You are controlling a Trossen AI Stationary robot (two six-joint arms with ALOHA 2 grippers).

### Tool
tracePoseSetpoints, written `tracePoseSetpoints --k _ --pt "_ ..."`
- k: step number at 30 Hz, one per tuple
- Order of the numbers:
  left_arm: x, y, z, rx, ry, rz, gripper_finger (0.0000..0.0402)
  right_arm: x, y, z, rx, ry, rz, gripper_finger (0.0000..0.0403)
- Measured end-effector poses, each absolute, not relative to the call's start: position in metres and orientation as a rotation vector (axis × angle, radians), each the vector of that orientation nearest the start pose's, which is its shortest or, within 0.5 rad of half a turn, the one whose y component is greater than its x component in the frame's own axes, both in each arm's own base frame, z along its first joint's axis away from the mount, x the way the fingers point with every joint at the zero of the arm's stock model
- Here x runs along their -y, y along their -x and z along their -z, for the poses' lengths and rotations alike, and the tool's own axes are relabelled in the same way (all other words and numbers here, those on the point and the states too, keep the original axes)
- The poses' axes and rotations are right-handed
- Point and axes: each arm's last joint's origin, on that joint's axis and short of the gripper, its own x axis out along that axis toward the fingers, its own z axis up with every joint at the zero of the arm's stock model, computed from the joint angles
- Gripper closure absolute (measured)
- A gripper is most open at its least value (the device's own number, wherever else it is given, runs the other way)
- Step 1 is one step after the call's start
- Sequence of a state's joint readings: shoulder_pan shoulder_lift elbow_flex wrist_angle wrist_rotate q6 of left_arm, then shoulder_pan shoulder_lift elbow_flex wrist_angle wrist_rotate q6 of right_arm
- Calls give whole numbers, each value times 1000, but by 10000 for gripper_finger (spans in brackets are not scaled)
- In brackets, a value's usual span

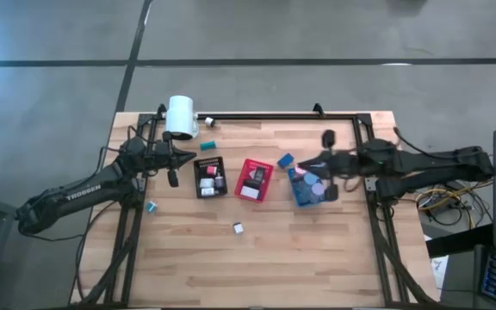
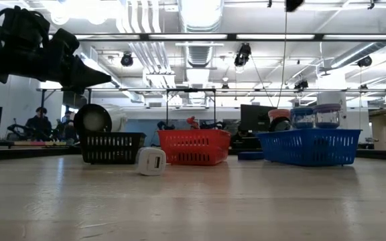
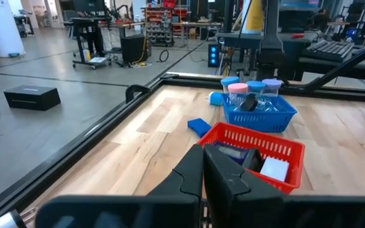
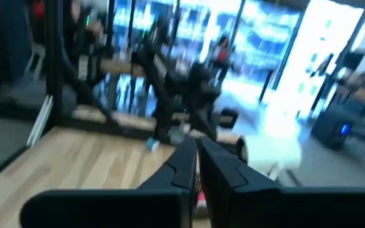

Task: Pick & Place Office items
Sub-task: Put the top black charger adapter into the black bin

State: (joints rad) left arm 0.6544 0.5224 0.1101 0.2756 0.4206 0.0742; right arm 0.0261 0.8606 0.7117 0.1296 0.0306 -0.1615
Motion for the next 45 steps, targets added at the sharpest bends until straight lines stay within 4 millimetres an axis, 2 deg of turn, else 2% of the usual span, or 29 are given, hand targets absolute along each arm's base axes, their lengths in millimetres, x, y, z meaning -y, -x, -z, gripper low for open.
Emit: tracePoseSetpoints --k 5,8,15,18,22,26,31,35,39,43,45 --pt "-71 -113 -179 -126 -10 -228 383 -3 -166 -285 190 158 47 390" --pt "-71 -113 -179 -128 -23 -227 383 0 -155 -259 192 159 78 390" --pt "-72 -113 -179 -127 -22 -229 383 5 -136 -228 194 157 163 390" --pt "-75 -113 -183 -133 57 -322 384 5 -131 -224 212 170 166 390" --pt "-81 -118 -213 -172 87 -404 397 5 -129 -217 202 195 168 390" --pt "-91 -130 -253 -204 41 -433 393 5 -129 -214 192 206 168 390" --pt "-109 -153 -314 -185 -115 -466 393 5 -130 -215 188 206 168 390" --pt "-130 -178 -347 -328 -210 -475 398 5 -130 -213 181 207 161 390" --pt "-159 -207 -358 -617 -289 -476 395 5 -129 -213 187 149 168 390" --pt "-184 -237 -353 -865 -319 -375 394 6 -127 -213 192 80 182 390" --pt "-195 -249 -349 -925 -311 -296 395 6 -125 -210 146 52 178 390"
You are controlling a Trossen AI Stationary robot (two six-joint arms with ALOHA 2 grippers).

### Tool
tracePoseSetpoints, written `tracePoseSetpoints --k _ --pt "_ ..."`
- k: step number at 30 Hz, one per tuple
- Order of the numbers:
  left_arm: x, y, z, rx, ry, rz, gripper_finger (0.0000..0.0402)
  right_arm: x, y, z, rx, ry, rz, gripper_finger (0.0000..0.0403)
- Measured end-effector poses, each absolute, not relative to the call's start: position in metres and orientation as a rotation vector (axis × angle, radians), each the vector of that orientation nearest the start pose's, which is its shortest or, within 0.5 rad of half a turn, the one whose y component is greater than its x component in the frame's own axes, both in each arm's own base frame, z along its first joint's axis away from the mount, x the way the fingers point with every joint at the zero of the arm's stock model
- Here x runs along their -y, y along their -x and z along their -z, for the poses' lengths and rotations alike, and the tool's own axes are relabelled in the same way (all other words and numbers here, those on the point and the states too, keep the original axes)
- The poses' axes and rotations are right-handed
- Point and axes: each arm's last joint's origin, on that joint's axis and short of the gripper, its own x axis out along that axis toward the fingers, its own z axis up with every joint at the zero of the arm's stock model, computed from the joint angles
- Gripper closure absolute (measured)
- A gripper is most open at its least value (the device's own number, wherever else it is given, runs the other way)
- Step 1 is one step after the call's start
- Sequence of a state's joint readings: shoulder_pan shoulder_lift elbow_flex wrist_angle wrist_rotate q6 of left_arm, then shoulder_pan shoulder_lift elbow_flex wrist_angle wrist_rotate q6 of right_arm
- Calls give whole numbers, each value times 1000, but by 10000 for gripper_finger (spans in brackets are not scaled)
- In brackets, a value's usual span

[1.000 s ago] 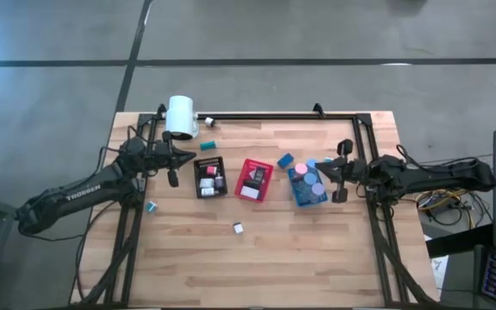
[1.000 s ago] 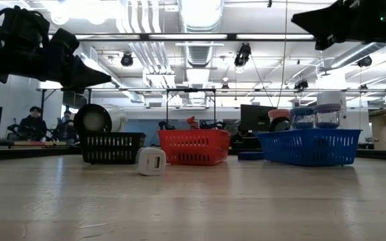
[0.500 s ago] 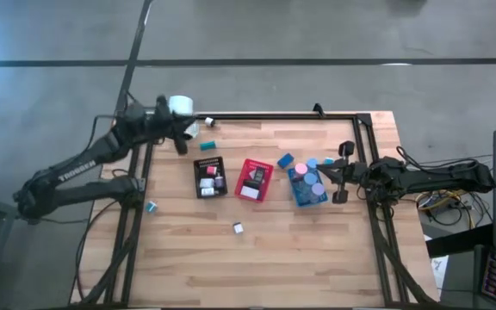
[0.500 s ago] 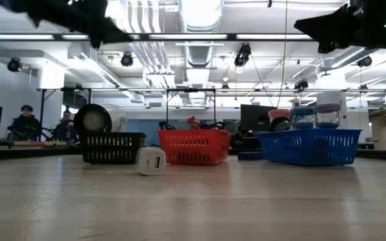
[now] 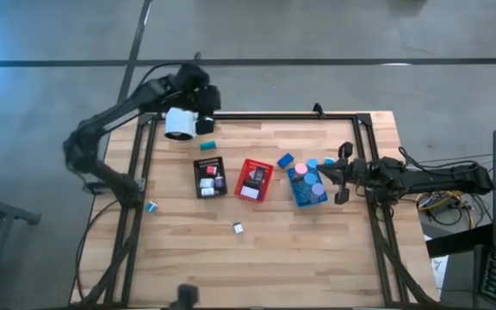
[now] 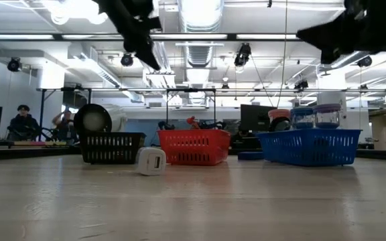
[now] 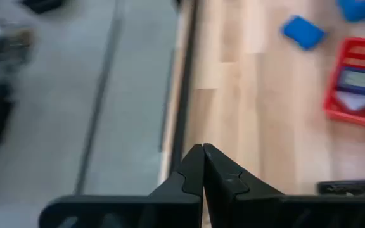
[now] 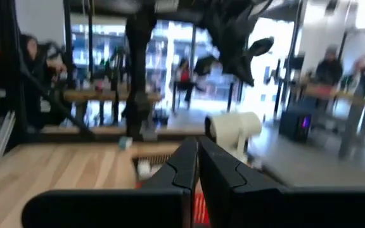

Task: Pick & Place Office items
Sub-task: Put the top black charger adapter into the black bin

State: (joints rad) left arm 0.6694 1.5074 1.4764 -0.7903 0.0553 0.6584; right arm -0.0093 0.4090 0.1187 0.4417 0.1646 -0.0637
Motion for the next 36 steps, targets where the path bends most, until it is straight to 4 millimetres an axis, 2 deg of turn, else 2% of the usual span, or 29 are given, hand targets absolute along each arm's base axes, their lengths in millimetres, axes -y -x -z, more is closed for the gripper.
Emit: tracePoseSetpoints --k 3,9,14,20,24,30,36 --pt "-211 -262 -343 -940 -290 -168 398 6 -120 -207 87 -5 174 390" --pt "-232 -284 -322 -1045 -301 -57 396 4 -109 -208 184 -18 117 390" --pt "-245 -293 -300 -1098 -316 -11 386 4 -105 -204 176 0 118 390" --pt "-269 -294 -273 -1233 -387 -76 365 4 -104 -199 124 18 116 390" --pt "-277 -289 -257 -1299 -395 -11 317 4 -105 -197 103 24 114 390" --pt "-287 -287 -238 -1350 -356 24 210 3 -105 -196 82 27 77 390" --pt "-288 -287 -225 -1407 -385 104 130 3 -105 -196 78 35 78 390"
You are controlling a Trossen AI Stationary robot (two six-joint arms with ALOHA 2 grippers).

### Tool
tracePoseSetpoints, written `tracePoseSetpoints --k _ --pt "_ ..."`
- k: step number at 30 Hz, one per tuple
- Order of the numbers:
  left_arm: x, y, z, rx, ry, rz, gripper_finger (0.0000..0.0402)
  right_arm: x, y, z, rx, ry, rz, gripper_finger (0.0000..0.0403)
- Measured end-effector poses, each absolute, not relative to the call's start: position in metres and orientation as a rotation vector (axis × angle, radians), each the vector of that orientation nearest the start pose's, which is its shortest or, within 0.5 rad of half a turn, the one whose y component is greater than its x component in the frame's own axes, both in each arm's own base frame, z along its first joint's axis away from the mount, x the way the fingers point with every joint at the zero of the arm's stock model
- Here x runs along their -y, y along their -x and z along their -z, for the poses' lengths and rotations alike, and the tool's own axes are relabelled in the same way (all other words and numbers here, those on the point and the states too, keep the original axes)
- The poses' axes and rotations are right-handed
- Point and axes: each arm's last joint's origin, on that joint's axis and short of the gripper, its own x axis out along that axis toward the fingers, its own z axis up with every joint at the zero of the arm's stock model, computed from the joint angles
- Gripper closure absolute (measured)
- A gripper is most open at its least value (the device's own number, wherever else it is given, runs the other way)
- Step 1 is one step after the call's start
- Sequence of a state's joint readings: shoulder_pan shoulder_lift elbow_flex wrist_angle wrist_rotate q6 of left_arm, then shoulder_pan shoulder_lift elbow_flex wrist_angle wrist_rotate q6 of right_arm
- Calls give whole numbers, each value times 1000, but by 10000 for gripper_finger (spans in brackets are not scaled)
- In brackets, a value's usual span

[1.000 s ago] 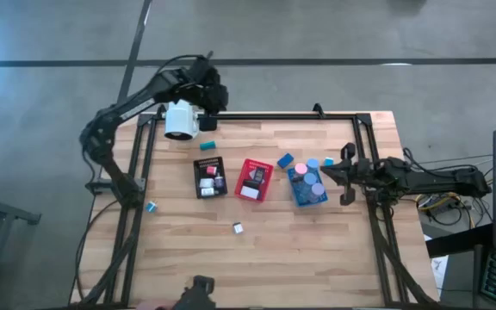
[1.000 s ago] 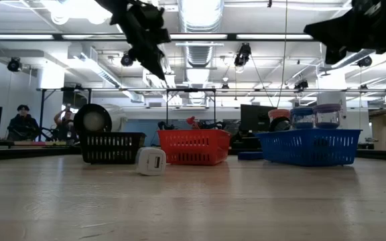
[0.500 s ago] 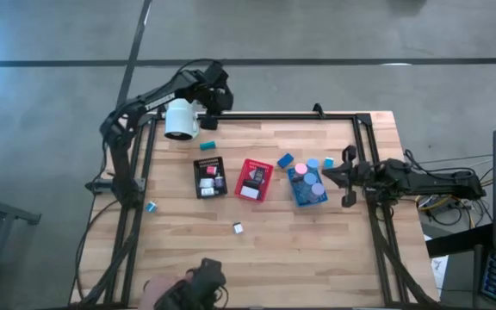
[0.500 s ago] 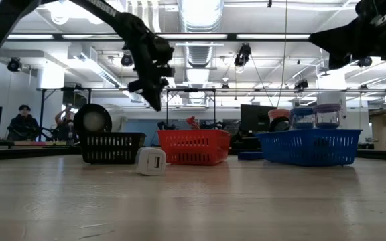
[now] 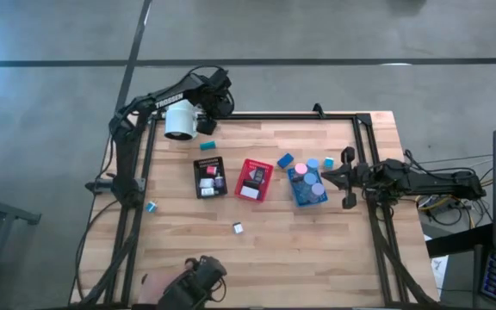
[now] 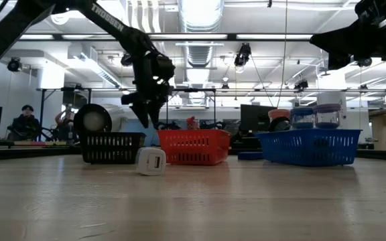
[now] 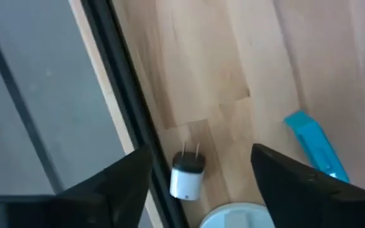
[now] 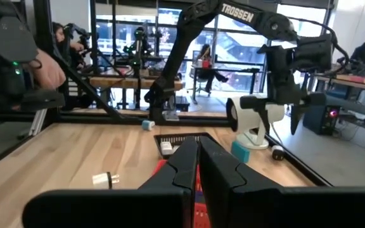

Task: Pick & Place Office items
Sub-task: Put the top black charger adapter into the black bin

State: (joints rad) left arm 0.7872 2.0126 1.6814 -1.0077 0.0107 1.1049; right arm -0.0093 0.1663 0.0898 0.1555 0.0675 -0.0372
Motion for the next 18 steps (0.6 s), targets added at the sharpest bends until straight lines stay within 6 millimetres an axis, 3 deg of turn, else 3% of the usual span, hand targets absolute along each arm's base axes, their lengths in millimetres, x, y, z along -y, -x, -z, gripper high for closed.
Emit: tracePoseSetpoints --k 7,18 --pt "-294 -284 -202 -1590 -392 99 114 3 -105 -196 74 50 82 390" --pt "-303 -282 -176 -1648 -375 152 120 3 -105 -196 73 57 90 390"
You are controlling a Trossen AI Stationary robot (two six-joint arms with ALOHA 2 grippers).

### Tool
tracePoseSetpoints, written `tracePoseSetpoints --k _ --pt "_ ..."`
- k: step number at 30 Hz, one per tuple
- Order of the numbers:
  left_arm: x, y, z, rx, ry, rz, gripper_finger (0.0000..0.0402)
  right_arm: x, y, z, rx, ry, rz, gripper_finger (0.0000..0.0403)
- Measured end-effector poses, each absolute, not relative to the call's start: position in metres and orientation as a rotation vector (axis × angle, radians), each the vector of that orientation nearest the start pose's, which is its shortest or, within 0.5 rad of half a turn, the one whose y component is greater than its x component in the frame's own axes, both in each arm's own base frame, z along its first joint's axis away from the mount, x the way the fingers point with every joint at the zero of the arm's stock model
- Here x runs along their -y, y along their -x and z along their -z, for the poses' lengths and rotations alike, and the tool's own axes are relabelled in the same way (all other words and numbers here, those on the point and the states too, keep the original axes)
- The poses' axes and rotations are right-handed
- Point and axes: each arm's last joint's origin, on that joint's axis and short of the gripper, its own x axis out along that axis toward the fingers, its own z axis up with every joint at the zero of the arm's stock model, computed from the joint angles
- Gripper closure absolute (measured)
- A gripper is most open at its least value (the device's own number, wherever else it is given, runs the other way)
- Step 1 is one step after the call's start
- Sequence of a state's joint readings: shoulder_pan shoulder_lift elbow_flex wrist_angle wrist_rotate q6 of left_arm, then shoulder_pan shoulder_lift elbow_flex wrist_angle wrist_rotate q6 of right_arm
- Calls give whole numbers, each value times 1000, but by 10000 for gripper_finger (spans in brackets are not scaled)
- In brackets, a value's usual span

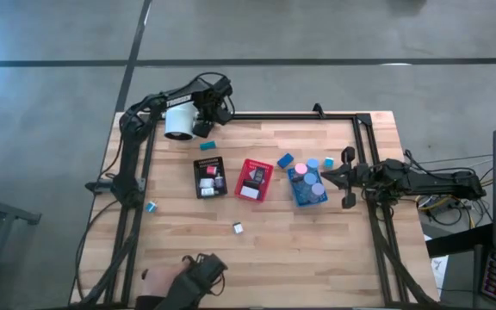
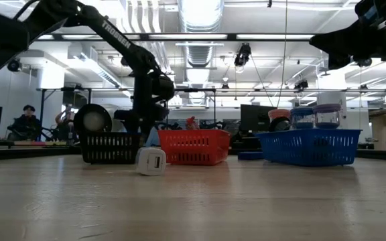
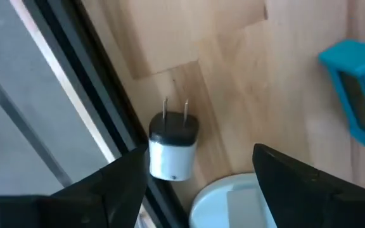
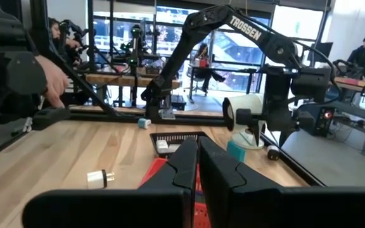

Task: Pick & Place Office items
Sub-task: Put the top black charger adapter into the black bin

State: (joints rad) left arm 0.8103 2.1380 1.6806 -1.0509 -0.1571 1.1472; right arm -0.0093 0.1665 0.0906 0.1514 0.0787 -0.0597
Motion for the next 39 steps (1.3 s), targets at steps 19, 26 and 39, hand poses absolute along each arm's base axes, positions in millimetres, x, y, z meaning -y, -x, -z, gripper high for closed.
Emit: tracePoseSetpoints --k 19,26,39 --pt "-313 -285 -138 -1724 -404 207 160 3 -105 -195 66 65 93 390" --pt "-313 -285 -138 -1729 -409 204 269 3 -105 -195 67 69 93 390" --pt "-297 -287 -195 -1634 -416 53 269 3 -105 -195 67 70 93 390"
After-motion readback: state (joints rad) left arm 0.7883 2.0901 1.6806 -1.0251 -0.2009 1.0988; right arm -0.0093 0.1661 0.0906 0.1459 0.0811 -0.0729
